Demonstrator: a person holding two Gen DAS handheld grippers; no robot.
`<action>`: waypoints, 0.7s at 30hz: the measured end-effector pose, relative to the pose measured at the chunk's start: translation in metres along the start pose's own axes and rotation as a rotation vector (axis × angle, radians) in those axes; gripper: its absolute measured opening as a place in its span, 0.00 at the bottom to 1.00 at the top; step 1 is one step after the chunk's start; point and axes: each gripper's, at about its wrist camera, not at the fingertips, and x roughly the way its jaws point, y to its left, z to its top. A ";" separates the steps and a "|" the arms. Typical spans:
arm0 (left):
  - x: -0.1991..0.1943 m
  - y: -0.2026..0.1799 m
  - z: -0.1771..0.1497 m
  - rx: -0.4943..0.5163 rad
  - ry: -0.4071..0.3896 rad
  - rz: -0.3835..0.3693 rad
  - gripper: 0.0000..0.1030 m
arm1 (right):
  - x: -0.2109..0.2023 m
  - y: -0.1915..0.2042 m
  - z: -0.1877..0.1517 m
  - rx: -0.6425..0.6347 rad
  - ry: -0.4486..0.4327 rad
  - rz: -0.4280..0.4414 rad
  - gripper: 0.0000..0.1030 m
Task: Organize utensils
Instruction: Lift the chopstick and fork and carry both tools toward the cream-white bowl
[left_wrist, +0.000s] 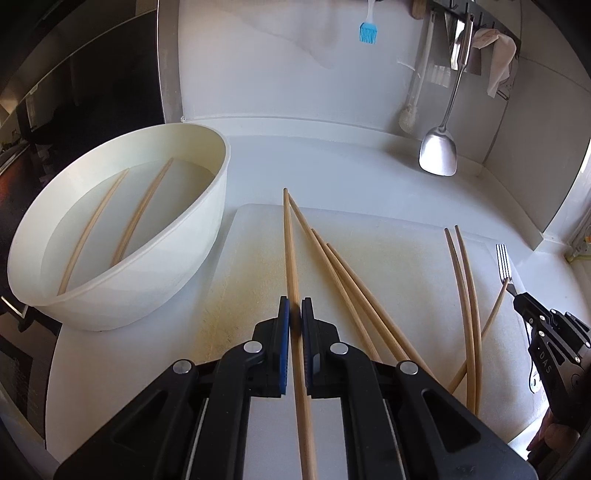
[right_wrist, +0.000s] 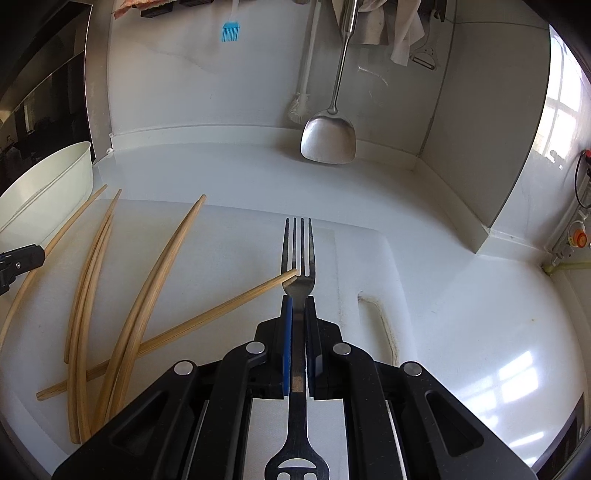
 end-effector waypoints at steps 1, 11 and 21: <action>-0.001 0.000 0.000 0.000 0.001 0.000 0.07 | 0.000 0.000 0.002 -0.006 -0.005 -0.003 0.06; -0.018 0.000 0.006 -0.004 -0.014 -0.003 0.07 | -0.002 -0.008 0.028 -0.016 -0.061 -0.023 0.06; -0.066 0.003 0.041 -0.041 -0.071 0.019 0.07 | -0.048 -0.003 0.059 -0.020 -0.107 0.061 0.06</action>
